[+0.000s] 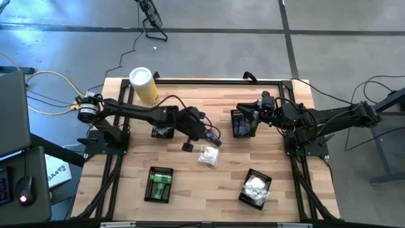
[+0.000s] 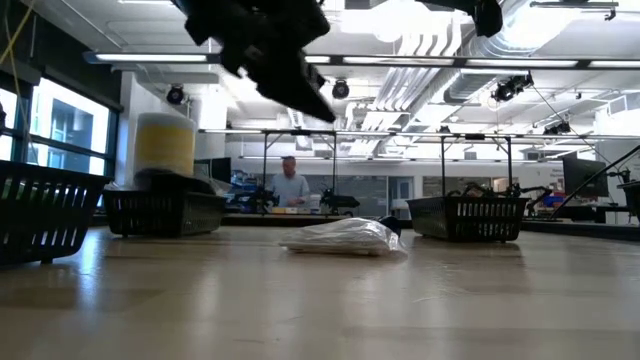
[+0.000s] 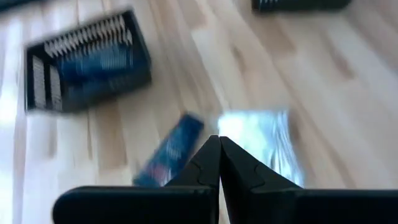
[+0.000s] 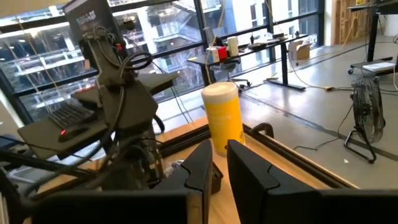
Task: Pick & Place Travel size toiletries
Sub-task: Put the white cotton pack into the bottom right black basket
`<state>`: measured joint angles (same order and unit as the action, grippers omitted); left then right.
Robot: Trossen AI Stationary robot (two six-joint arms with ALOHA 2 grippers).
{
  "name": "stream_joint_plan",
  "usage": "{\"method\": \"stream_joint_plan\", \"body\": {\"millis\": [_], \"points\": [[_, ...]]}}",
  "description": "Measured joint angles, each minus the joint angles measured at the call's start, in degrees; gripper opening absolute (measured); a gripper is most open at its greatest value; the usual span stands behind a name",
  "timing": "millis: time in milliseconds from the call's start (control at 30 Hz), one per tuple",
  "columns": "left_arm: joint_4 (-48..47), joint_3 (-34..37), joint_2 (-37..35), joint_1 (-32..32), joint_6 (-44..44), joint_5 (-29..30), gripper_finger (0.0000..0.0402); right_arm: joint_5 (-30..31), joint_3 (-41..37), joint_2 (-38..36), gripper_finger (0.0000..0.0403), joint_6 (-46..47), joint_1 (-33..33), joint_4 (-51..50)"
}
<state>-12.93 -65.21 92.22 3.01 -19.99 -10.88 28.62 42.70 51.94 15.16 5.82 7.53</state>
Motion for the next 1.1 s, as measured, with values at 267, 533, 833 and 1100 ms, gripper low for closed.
{"method": "stream_joint_plan", "body": {"millis": [267, 533, 833, 1100], "points": [[-7.9, 0.5, 2.4, 0.0, -1.4, -1.0, 0.0000, 0.0, 0.0, 0.0, 0.0042, -0.2, 0.0, 0.9], [0.1, 0.5, 7.7, 0.0, -0.9, -7.2, 0.0000, -0.4, 0.0, 0.0, 0.0042, 0.2, 0.3, 0.3], [0.9, 0.5, 9.1, 0.0, 1.8, -7.4, 0.0000, -0.5, 0.0, 0.0, 0.0042, 0.2, 1.3, -1.1], [3.0, 0.5, 13.0, 0.0, 3.0, -7.7, 0.0000, -0.2, 0.0, 0.0, 0.0042, -0.2, 1.3, -1.7]]}}
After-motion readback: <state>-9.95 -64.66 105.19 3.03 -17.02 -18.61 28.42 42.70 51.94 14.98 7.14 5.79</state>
